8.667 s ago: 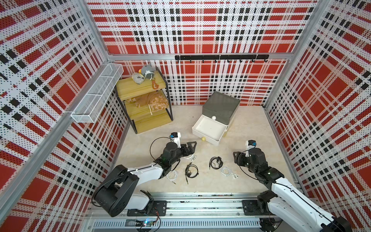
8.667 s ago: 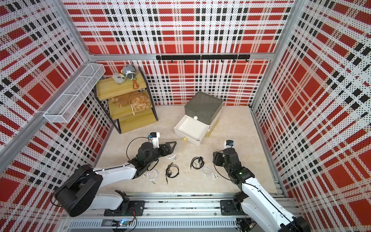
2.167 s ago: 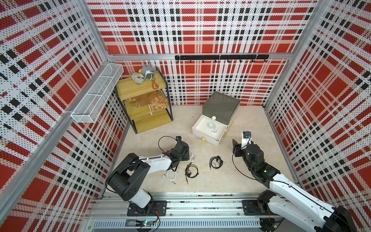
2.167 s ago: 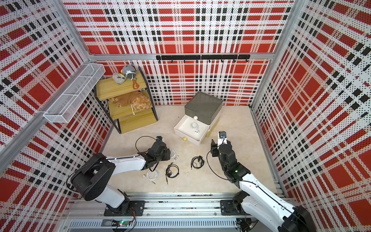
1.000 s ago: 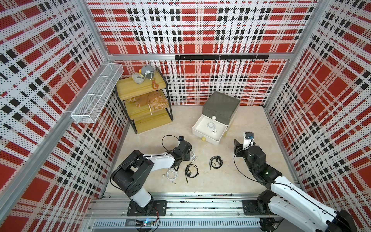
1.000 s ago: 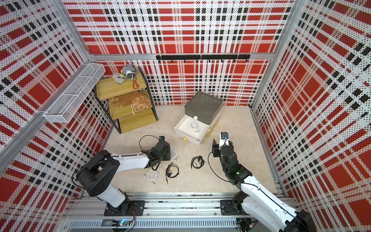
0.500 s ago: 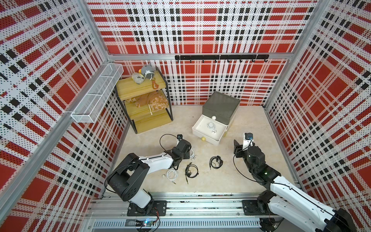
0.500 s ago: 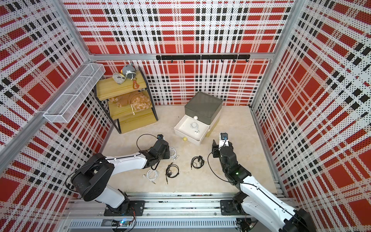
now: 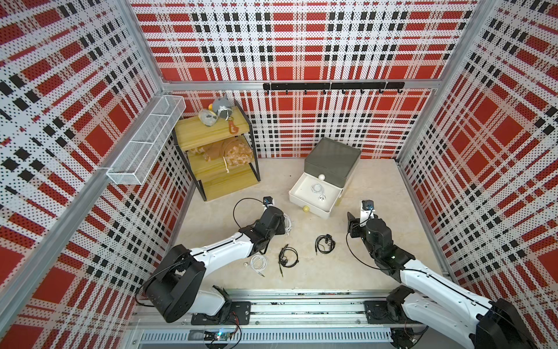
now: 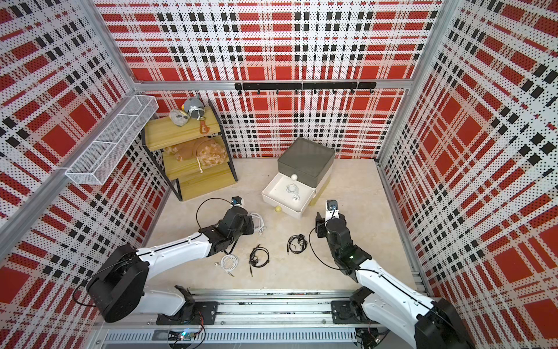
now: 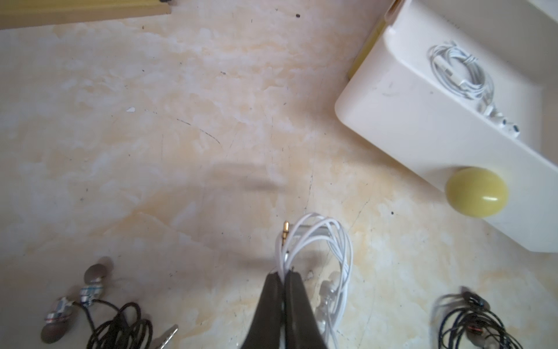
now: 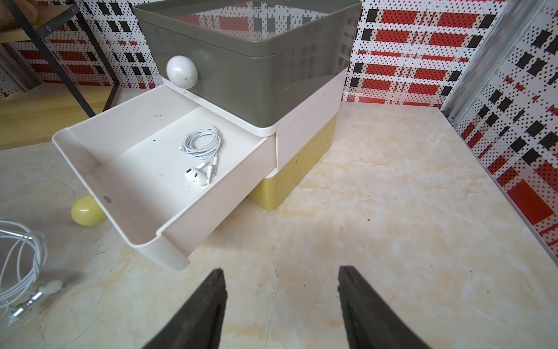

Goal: Place the wired earphones into the drawer by color
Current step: Pick up the wired earphones from the center of the board, then place the wired earphones in the drawer.

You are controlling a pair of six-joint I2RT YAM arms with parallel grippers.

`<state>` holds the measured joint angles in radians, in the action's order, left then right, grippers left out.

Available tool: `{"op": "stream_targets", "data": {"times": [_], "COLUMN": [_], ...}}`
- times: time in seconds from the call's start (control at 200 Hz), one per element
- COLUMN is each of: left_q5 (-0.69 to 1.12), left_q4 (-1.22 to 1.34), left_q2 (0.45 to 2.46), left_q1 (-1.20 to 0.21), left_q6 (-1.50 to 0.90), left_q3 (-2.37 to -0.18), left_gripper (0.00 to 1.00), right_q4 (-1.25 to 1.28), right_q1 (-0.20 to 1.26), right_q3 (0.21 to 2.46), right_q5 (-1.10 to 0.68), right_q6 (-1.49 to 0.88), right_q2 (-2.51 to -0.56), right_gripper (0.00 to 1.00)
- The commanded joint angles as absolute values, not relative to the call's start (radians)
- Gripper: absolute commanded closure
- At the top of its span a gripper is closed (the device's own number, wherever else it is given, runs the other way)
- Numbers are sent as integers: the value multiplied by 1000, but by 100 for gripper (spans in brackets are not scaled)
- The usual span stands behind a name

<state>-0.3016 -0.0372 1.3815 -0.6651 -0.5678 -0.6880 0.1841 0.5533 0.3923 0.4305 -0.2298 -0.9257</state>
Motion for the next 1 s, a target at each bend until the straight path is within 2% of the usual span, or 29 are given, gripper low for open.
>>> {"op": "stream_targets", "data": {"times": [0.0,0.631,0.997], "left_q5": [-319,-379,-365], "left_q4": [-44,-149,-141], "left_q2": [1331,1148,1231], "left_q1": [-673,-707,-727], "left_q6": [-559,-554,-510], "left_q3": [-673,-833,-1031], "left_gripper": [100,100,100], "right_q4": [232,268,225], "right_q1": [548,549,548], "right_q3": [374,315,314], "right_q5": [434,425,442], "right_q6": [-235,-234,-236], "right_q2": [-918,-870,-786], "right_gripper": [34,34,34]}}
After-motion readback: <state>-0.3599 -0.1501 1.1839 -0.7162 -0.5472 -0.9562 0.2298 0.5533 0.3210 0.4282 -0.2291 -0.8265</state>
